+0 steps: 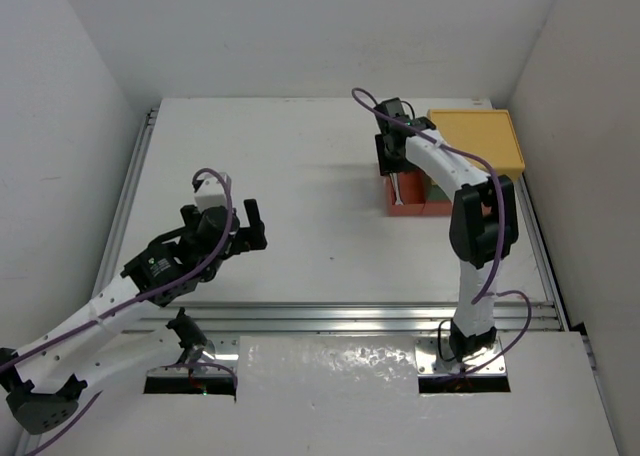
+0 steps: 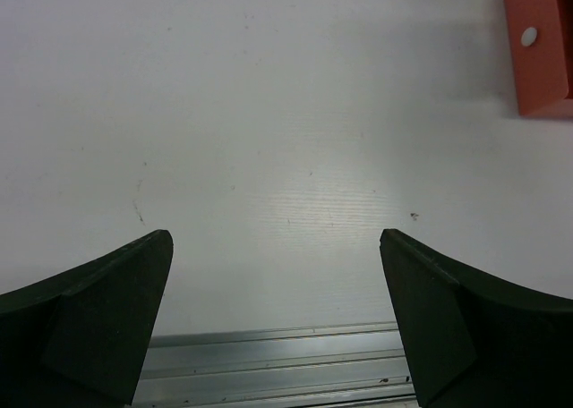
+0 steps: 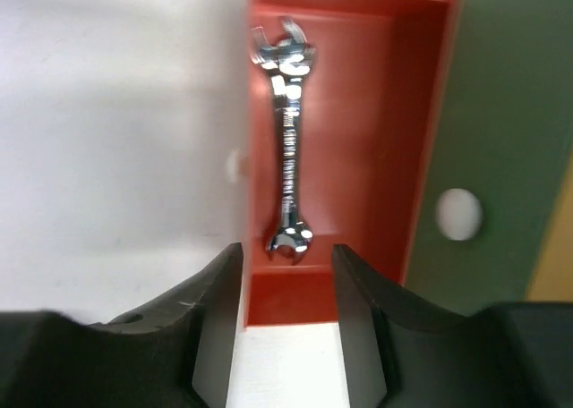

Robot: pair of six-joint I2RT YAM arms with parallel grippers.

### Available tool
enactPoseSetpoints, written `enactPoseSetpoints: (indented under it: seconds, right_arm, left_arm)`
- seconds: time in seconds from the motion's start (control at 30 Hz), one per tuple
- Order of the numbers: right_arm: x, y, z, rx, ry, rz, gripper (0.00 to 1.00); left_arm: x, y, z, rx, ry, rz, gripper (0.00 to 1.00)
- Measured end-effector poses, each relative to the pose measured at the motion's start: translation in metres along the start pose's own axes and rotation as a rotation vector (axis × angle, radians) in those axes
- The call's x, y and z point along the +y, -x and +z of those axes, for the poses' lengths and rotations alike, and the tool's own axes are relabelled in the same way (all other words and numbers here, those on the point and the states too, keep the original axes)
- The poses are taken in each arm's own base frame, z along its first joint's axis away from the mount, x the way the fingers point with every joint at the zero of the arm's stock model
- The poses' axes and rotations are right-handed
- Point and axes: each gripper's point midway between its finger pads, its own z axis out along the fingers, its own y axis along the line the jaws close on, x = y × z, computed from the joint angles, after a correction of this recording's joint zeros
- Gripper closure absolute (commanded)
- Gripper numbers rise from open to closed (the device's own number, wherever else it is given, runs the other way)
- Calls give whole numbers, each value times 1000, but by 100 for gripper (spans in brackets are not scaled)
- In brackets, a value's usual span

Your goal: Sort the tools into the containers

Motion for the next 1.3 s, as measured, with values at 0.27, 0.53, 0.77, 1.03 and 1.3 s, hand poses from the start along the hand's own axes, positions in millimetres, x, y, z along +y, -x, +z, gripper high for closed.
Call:
enactPoseSetpoints:
  seconds: [0.27,0.53,0.77,1.03,1.3]
  right_arm:
    - [45,4,-9,-30,92,-67,100]
    - [48,17,44,1,-19,-112,100]
    - [15,7,55,46,-152,-140,100]
    - [-17,-4,65,86,-217,-144,100]
    - [-38,-7,68,100,-261,-154,100]
  left_arm:
    - [0,1,-2,-15,-18,-13,0]
    - [-1,-1,1,-9,-14,-8,0]
    - [-1,-1,1,-9,-14,-7,0]
    - [-2,-1,1,-7,-17,-7,0]
    - [-2,-2,1,-3,-16,-1,0]
